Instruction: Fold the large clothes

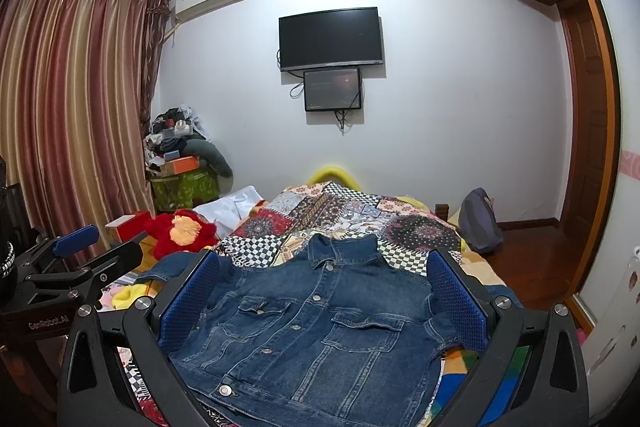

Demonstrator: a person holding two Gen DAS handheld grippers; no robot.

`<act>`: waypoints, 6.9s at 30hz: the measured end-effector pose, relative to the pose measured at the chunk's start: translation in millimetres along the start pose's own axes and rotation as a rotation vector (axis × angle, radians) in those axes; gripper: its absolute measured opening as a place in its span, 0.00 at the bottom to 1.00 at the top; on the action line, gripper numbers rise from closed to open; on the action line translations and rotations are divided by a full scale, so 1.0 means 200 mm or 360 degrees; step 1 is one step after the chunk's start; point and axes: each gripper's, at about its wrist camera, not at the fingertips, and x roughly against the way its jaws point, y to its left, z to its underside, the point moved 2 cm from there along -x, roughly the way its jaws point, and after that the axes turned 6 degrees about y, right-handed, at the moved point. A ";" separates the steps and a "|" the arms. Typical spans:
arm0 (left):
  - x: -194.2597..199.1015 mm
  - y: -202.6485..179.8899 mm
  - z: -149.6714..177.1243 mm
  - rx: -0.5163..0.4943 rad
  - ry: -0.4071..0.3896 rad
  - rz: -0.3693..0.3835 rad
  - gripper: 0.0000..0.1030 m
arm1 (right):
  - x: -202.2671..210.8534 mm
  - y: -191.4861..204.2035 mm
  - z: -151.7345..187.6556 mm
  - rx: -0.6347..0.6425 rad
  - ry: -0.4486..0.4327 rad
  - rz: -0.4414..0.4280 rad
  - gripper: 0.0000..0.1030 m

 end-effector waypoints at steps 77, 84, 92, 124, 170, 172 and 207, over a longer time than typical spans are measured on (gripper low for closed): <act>-0.98 1.09 0.21 0.0292 0.0488 -0.0504 1.00 | -1.23 0.16 0.00 0.0112 0.0579 -0.0027 1.00; -1.27 1.38 0.49 0.0718 0.0901 -0.0213 1.00 | -1.62 0.15 0.15 -0.0020 0.0939 -0.0137 1.00; -1.37 1.53 0.56 0.0990 0.0887 -0.0008 0.90 | -1.83 0.14 0.34 -0.0130 0.1182 -0.0215 1.00; -1.61 0.91 0.03 0.0345 0.0711 0.0013 0.10 | -1.50 -0.06 0.12 -0.0308 0.0965 -0.0271 1.00; -1.28 1.67 0.44 0.0771 0.0893 -0.0584 0.27 | -1.46 -0.09 0.13 -0.0308 0.0973 -0.0249 1.00; -1.29 1.63 0.39 0.0664 0.0870 -0.0651 0.21 | -1.45 -0.11 0.12 -0.0310 0.0960 -0.0244 1.00; -1.78 -0.59 -0.12 -0.0149 0.0990 0.0803 0.07 | -1.16 -0.84 0.16 -0.0596 0.0824 -0.0042 1.00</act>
